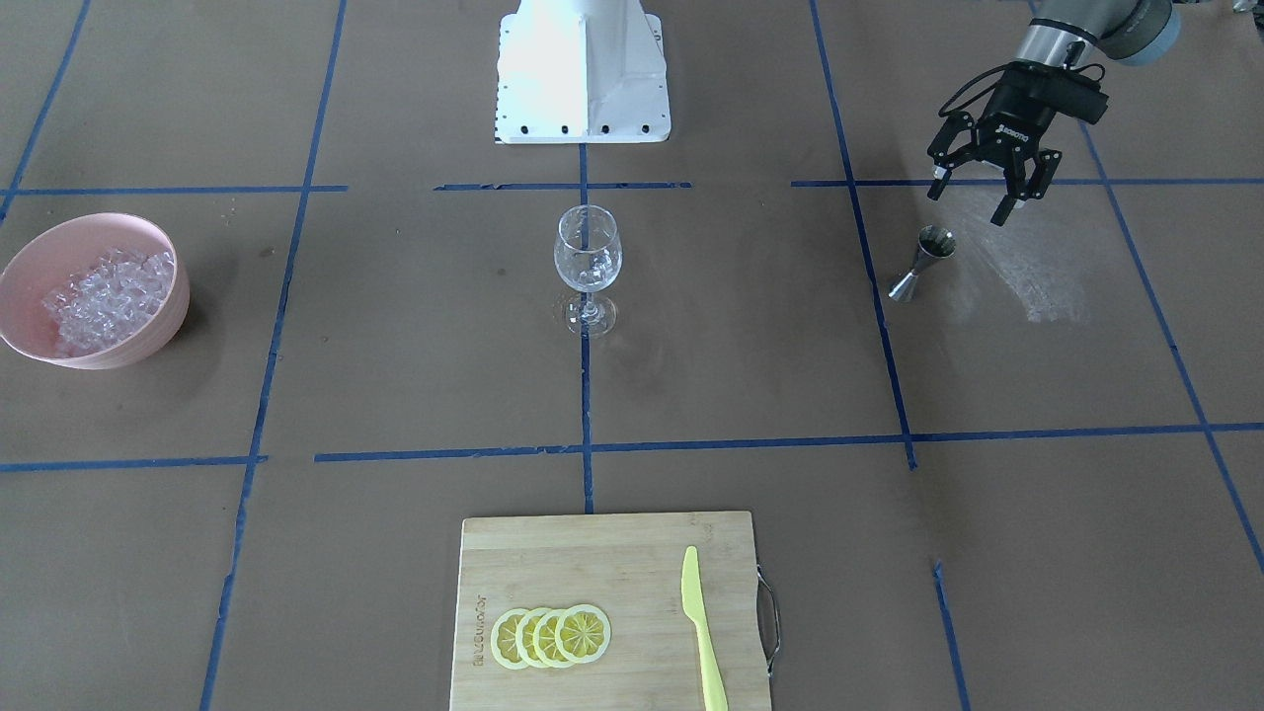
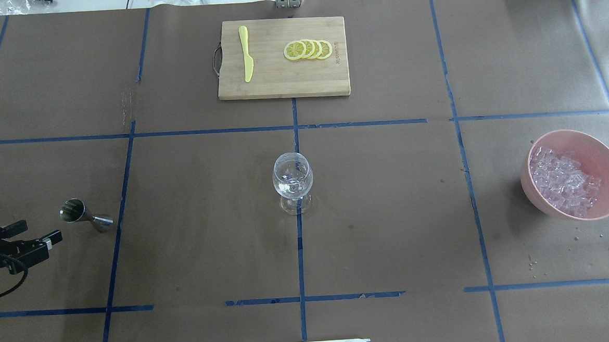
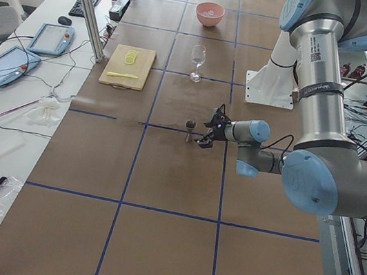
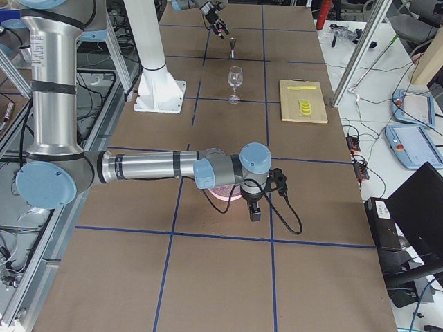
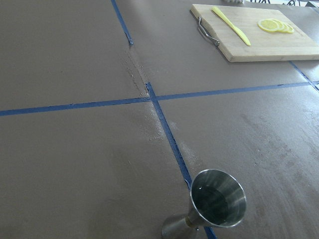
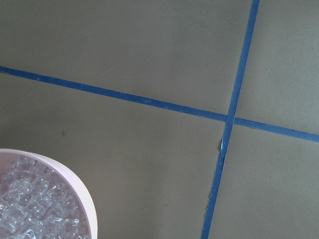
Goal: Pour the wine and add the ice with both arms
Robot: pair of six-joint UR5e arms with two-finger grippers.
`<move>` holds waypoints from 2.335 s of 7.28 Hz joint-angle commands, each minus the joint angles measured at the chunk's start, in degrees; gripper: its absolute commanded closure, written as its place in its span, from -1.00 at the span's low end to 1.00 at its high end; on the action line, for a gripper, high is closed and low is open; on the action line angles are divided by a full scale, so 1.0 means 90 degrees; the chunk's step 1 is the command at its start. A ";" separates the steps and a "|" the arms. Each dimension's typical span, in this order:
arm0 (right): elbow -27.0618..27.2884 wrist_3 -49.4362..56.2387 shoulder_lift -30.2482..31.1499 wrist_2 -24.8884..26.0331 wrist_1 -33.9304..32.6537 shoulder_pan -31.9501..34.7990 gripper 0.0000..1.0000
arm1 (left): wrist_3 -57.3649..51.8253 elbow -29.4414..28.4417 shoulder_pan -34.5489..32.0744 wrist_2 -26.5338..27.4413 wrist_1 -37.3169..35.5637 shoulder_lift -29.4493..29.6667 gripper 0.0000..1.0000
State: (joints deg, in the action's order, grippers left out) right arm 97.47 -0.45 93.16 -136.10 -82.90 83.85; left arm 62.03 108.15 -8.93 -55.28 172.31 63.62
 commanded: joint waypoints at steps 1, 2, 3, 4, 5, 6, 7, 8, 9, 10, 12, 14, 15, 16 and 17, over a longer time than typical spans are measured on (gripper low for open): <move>0.0000 0.0001 0.0010 0.0014 0.0002 0.0000 -1.00 | 0.0022 -0.0025 0.0872 0.1575 -0.0414 0.0156 -0.98; -0.0010 0.0001 0.0010 0.0014 0.0002 0.0000 -1.00 | 0.0022 -0.0170 0.1020 0.2152 -0.0802 0.0486 -0.98; -0.0010 0.0001 0.0010 0.0014 0.0002 0.0000 -1.00 | 0.0041 -0.0413 0.1061 0.2409 -0.0883 0.0741 -0.98; -0.0020 0.0001 0.0010 0.0014 0.0002 0.0000 -1.00 | 0.0274 -0.0696 0.1071 0.2847 -0.0894 0.1014 -0.98; -0.0030 -0.0009 0.0010 0.0014 -0.0007 0.0000 -1.00 | 0.0295 -0.0853 0.1061 0.2899 -0.0894 0.1123 -0.98; -0.0020 -0.0009 0.0010 0.0005 -0.0007 0.0000 -1.00 | 0.0566 -0.0981 0.1061 0.3122 -0.0865 0.1231 -0.98; -0.0010 -0.0009 0.0010 0.0005 -0.0007 0.0000 -1.00 | 0.0675 -0.1020 0.1061 0.3124 -0.0826 0.1251 -0.98; -0.0010 -0.0009 0.0010 0.0005 -0.0007 0.0000 -1.00 | 0.0744 -0.1031 0.1061 0.3134 -0.0826 0.1358 -0.98; -0.0010 -0.0009 0.0010 -0.0005 -0.0007 0.0000 -1.00 | 0.0745 -0.1127 0.1051 0.3134 -0.0826 0.1368 -0.98; -0.0001 -0.0009 0.0000 0.0005 0.0002 0.0000 -1.00 | 0.0745 -0.1196 0.1051 0.3134 -0.0826 0.1378 -0.98; -0.0010 -0.0009 -0.0019 0.0005 0.0002 0.0000 -1.00 | 0.0716 -0.1284 0.1022 0.3270 -0.0884 0.1417 -0.98; -0.0020 -0.0009 -0.0010 0.0005 -0.0007 0.0000 -1.00 | 0.0647 -0.1440 0.0867 0.3281 -0.0914 0.1427 -0.98; -0.0030 0.0001 -0.0019 0.0005 -0.0007 0.0000 -1.00 | 0.0589 -0.1615 0.0779 0.3281 -0.0923 0.1630 -0.98; -0.0039 0.0001 -0.0019 0.0005 -0.0007 0.0000 -1.00 | 0.0327 -0.1723 0.0652 0.3271 -0.0914 0.1855 -0.98; -0.0049 0.0001 -0.0019 0.0005 -0.0007 0.0000 -1.00 | 0.0296 -0.1743 0.0631 0.3271 -0.0914 0.1895 -0.98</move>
State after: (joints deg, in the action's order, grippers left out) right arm 97.14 -0.45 93.00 -136.06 -82.96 83.85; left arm 65.72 93.14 -2.61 -25.81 164.07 79.55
